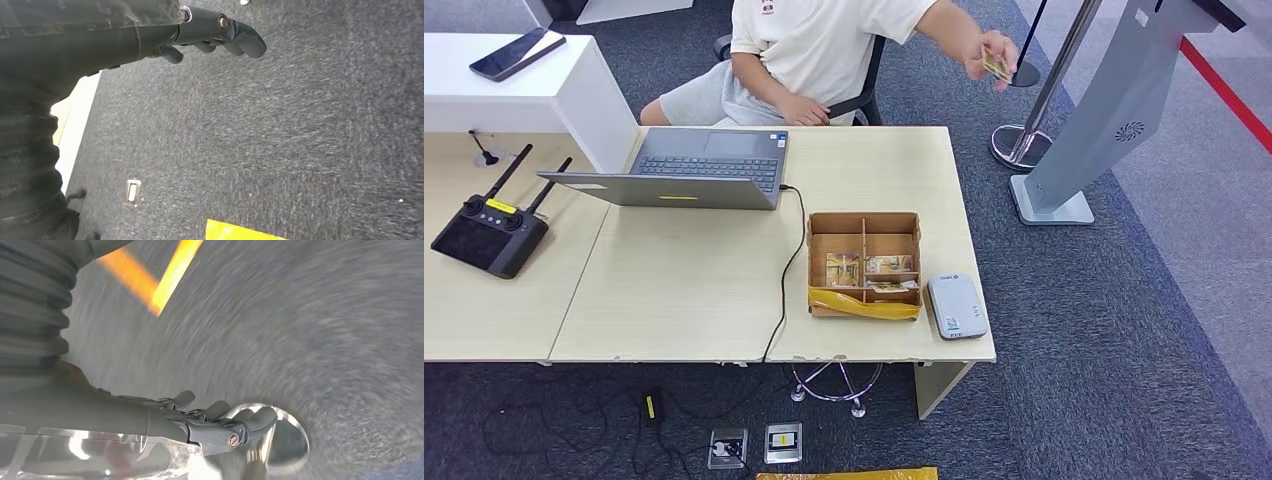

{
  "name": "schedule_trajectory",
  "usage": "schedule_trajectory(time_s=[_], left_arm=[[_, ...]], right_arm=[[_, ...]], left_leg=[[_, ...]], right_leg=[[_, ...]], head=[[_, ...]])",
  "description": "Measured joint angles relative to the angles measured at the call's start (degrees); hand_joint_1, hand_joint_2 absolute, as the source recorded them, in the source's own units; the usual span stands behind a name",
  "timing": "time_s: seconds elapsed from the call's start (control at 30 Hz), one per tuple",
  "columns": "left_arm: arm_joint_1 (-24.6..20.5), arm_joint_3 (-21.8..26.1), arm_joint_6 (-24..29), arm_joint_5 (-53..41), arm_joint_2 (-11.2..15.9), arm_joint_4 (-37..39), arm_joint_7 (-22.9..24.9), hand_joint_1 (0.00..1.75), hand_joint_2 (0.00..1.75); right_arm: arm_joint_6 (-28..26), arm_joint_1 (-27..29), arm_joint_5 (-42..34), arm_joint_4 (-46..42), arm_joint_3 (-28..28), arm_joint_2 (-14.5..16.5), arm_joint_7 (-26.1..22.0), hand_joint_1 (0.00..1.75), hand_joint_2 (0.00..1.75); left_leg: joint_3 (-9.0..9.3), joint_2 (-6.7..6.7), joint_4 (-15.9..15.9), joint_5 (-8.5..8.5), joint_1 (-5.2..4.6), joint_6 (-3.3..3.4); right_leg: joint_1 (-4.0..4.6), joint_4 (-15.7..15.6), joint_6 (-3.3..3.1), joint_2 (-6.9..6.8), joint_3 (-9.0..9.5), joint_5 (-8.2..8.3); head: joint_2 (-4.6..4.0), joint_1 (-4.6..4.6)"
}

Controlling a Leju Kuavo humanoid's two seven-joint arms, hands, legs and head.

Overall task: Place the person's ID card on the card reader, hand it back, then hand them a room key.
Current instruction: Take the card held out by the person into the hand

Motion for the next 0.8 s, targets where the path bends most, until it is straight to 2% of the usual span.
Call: schedule_trajectory(time_s=[0.17, 0.27, 0.37, 0.47, 0.53, 0.67, 0.8], left_arm=[[0.0, 0.0, 0.3, 0.2, 0.2, 0.0, -1.0, 0.0, 1.75], [-0.1, 0.0, 0.5, 0.7, 0.2, 0.0, -1.1, 0.0, 1.75], [-0.2, 0.0, 1.0, 1.2, 0.1, 0.0, -1.1, 0.0, 1.75], [-0.3, 0.0, 1.8, 1.1, -0.2, 0.0, -1.1, 0.0, 1.75], [-0.3, 0.0, 2.2, 0.8, -0.5, 0.0, -1.2, 0.0, 1.75], [-0.6, -0.1, 2.8, -0.4, -0.7, 0.0, -1.8, 0.0, 1.75], [-0.7, -0.5, 3.4, -0.7, -1.1, 0.0, -2.3, 0.0, 1.75]], right_arm=[[1.0, -6.7, -9.0, -2.6, -8.7, -5.2, -7.1, 0.0, 1.75], [1.5, -12.6, -13.3, -5.1, -9.7, -7.7, -10.1, 0.0, 1.75], [-0.3, -17.5, -21.1, -9.4, -7.4, -8.9, -12.8, 0.0, 1.75], [-7.5, -18.8, -28.1, -18.3, 1.2, -9.8, -14.7, 0.0, 1.75], [-10.8, -18.6, -28.0, -26.2, 8.7, -10.6, -14.3, 0.0, 1.75], [-12.3, -18.5, -16.8, -42.8, 22.5, -12.1, -10.9, 0.0, 1.75], [-7.8, -19.1, -2.7, -56.5, 34.5, -11.9, -9.4, 0.0, 1.75]], left_leg=[[0.01, 0.09, 0.0, 0.04, -0.12, 0.06], [0.03, 0.1, 0.0, 0.12, -0.18, 0.17], [0.03, 0.01, 0.0, 0.18, -0.21, 0.27], [-0.08, -0.28, 0.0, 0.26, -0.31, 0.39], [-0.13, -0.27, 0.0, 0.27, -0.37, 0.42], [-0.2, -0.05, 0.0, 0.24, -0.35, 0.4], [-0.21, -0.13, 0.0, 0.28, -0.33, 0.41]], right_leg=[[-0.14, 0.0, 0.14, 0.06, -0.01, 0.1], [-0.18, 0.0, 0.21, 0.07, 0.01, 0.14], [-0.21, 0.0, 0.24, -0.06, 0.05, 0.16], [-0.3, 0.0, 0.26, -0.41, 0.07, 0.15], [-0.36, 0.1, 0.27, -0.41, 0.03, 0.15], [-0.35, 0.1, 0.27, -0.18, 0.04, 0.15], [-0.32, 0.1, 0.27, -0.25, 0.08, 0.15]], head=[[0.0, 0.0], [0.0, -0.01], [0.0, -0.01], [0.0, -0.02], [0.0, -0.03], [0.0, -0.01], [0.0, -0.01]])
